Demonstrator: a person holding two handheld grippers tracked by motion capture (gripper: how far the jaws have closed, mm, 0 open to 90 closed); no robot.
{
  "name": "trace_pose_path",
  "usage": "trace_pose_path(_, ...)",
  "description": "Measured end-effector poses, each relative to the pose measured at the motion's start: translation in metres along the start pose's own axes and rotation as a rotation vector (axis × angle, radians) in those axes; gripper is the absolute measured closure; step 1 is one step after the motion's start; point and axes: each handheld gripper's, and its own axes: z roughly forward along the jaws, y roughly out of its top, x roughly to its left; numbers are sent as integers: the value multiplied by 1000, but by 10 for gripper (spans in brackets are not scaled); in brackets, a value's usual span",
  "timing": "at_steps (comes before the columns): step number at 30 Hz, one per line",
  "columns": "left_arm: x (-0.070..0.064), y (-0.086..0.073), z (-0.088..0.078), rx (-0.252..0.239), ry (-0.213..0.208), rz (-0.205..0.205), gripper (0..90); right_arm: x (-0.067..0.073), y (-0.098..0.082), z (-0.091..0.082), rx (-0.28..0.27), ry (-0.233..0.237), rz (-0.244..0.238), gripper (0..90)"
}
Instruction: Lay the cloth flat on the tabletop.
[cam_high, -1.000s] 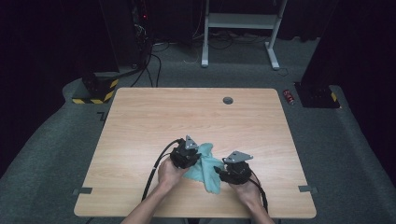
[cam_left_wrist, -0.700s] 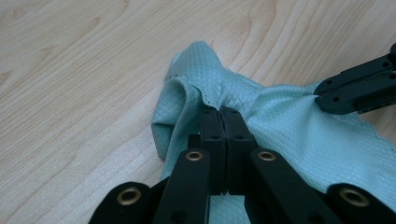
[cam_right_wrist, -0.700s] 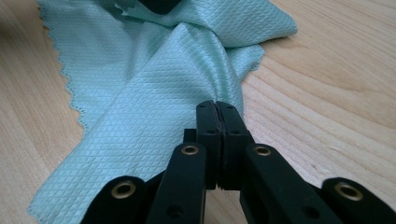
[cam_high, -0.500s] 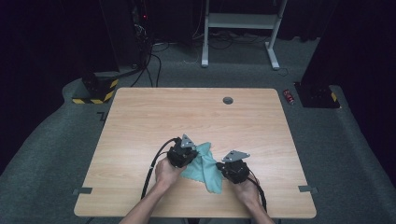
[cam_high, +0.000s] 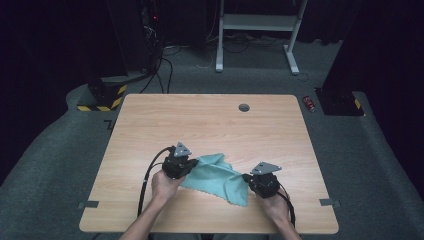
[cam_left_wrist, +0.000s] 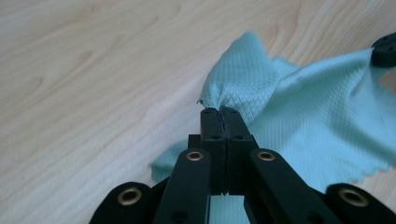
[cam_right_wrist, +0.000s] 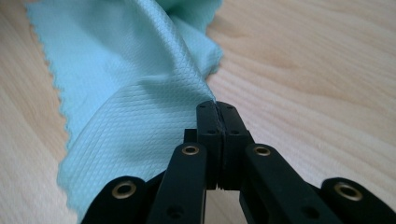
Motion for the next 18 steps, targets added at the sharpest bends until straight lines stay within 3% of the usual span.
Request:
trace_pose_path(4, 4, -13, 3, 58, -15, -16, 890, 3, -5, 2, 27, 33, -16, 863)
trace_pose_path(7, 3, -15, 4, 61, -16, -14, 876, 4, -3, 0, 9, 42, -14, 783)
trace_pose_path(10, 2, -9, 3, 37, -25, -11, 707, 0, 4, -4, -28, 39, -2, 754)
trace_pose_path(13, -3, 1, 4, 23, -8, 15, 572, -5, 13, -5, -57, 34, 12, 745)
trace_pose_path(18, -4, 16, 13, 10, -17, -5, 542, -14, 30, 11, -39, 37, 63, 720)
